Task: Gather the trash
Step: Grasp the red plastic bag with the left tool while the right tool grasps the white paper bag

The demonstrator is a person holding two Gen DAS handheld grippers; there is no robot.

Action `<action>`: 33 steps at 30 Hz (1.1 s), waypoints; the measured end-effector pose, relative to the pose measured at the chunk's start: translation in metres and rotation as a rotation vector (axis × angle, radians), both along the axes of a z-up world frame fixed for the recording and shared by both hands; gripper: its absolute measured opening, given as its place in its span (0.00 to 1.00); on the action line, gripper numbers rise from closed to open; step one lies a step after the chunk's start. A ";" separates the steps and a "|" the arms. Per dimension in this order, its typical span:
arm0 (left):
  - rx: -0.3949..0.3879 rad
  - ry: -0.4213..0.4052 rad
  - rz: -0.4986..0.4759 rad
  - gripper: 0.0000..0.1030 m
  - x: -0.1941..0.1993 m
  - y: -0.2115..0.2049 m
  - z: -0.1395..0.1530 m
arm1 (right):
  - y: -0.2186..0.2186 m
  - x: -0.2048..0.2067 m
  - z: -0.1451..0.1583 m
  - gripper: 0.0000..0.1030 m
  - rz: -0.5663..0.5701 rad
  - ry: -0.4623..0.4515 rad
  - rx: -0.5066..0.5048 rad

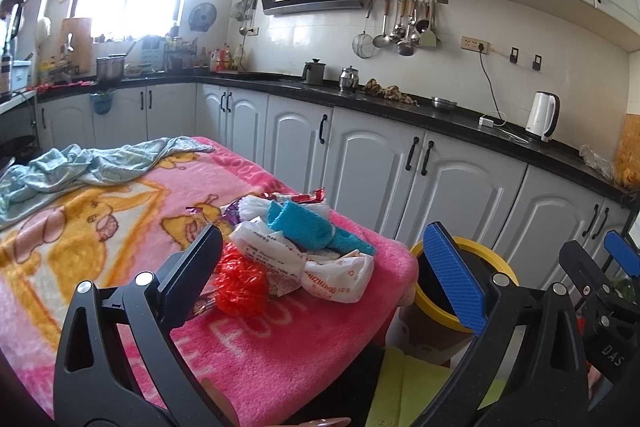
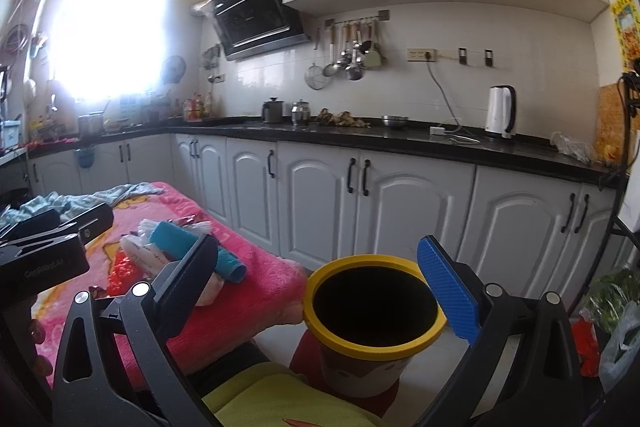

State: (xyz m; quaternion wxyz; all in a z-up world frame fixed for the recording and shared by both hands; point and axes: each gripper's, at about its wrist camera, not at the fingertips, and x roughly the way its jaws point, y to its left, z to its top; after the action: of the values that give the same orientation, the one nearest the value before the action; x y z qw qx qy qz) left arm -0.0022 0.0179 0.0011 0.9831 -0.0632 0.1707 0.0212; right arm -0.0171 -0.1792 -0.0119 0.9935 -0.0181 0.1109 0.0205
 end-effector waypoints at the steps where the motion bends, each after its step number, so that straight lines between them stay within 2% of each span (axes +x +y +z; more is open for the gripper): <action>1: -0.003 0.001 0.007 0.90 0.000 0.003 0.000 | 0.002 0.000 0.000 0.94 0.009 0.001 -0.004; 19: -0.055 0.019 0.121 0.90 -0.007 0.054 -0.004 | 0.057 0.016 -0.003 0.94 0.267 0.047 -0.130; 27: -0.084 0.061 0.177 0.90 -0.004 0.077 -0.011 | 0.085 0.029 -0.005 0.94 0.371 0.073 -0.179; 33: -0.113 0.112 0.229 0.90 0.002 0.102 -0.020 | 0.098 0.051 -0.012 0.94 0.404 0.122 -0.205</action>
State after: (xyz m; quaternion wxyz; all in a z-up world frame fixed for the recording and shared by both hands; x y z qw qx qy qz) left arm -0.0002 0.1201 -0.0193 0.9580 -0.1363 0.2181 0.1271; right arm 0.0343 -0.0812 -0.0239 0.9536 -0.1397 0.1661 0.2087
